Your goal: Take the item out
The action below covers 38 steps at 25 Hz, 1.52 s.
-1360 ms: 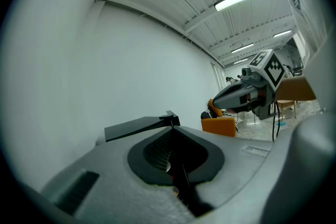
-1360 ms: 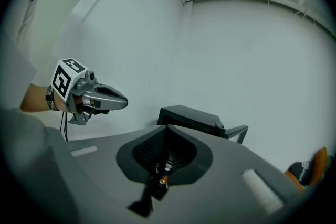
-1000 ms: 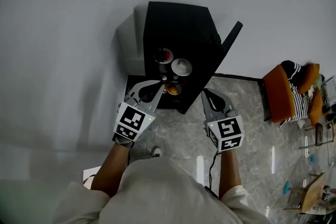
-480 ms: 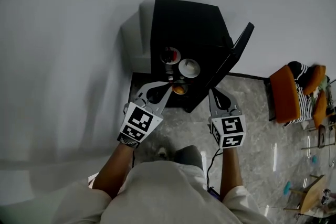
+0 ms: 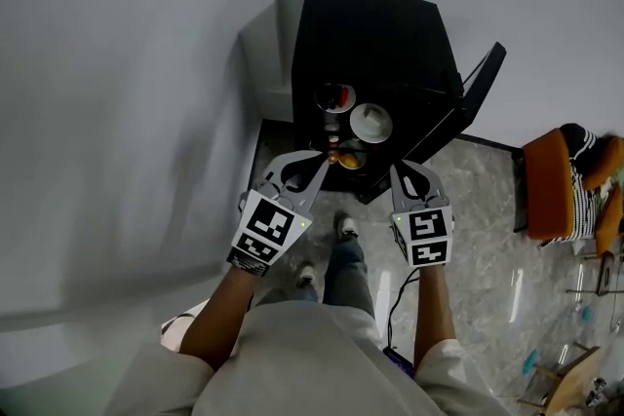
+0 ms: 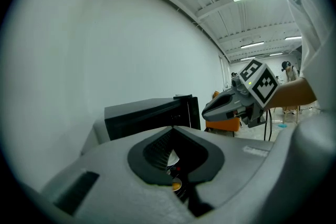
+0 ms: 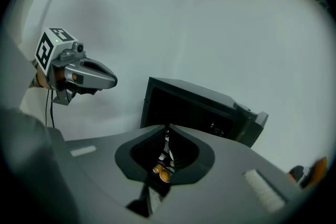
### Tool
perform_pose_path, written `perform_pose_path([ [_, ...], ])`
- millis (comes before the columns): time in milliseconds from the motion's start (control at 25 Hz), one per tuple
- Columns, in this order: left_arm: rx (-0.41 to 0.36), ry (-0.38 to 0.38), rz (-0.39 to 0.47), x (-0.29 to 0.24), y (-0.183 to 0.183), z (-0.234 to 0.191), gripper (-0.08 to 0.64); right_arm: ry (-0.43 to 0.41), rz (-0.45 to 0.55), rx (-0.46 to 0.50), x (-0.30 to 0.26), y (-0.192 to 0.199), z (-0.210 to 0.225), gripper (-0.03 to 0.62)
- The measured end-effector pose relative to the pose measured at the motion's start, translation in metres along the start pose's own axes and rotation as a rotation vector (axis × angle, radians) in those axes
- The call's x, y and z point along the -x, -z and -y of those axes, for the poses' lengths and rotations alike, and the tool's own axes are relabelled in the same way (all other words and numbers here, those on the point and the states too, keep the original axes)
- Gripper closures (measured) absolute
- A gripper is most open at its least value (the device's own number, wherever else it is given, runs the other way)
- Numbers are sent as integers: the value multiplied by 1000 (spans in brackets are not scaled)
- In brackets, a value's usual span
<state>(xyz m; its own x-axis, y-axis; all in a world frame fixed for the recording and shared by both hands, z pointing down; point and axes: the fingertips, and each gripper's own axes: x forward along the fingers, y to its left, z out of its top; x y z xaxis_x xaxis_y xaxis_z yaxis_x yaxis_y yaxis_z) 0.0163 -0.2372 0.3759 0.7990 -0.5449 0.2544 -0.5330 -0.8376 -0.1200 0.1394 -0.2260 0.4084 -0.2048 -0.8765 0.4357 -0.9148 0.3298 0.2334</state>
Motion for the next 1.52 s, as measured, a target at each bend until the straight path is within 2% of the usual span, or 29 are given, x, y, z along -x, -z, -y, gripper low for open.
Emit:
perform_pose_path([
  [320,30,-31,-68,-31,26,-21,555,-68,-68,42,-72,25,12,534],
  [560,47,-29,-108,-52,42,-34,555,-97,-135,43,-121,52,23,518],
  [720,77,-33,-119,-66,58,-38,557,-150,-160,30,-151,78,19,518],
  [1040,121,-41,-148,-78,93,-43,555,-125,-251,73,-199,132,25,514],
  [1280,112,-29,-175,-84,107,-45,555,-116,-300,109,-224,160,28,499],
  [1520,147,-51,-185,-87,121,-54,557,-133,-331,109,-248,181,28,472],
])
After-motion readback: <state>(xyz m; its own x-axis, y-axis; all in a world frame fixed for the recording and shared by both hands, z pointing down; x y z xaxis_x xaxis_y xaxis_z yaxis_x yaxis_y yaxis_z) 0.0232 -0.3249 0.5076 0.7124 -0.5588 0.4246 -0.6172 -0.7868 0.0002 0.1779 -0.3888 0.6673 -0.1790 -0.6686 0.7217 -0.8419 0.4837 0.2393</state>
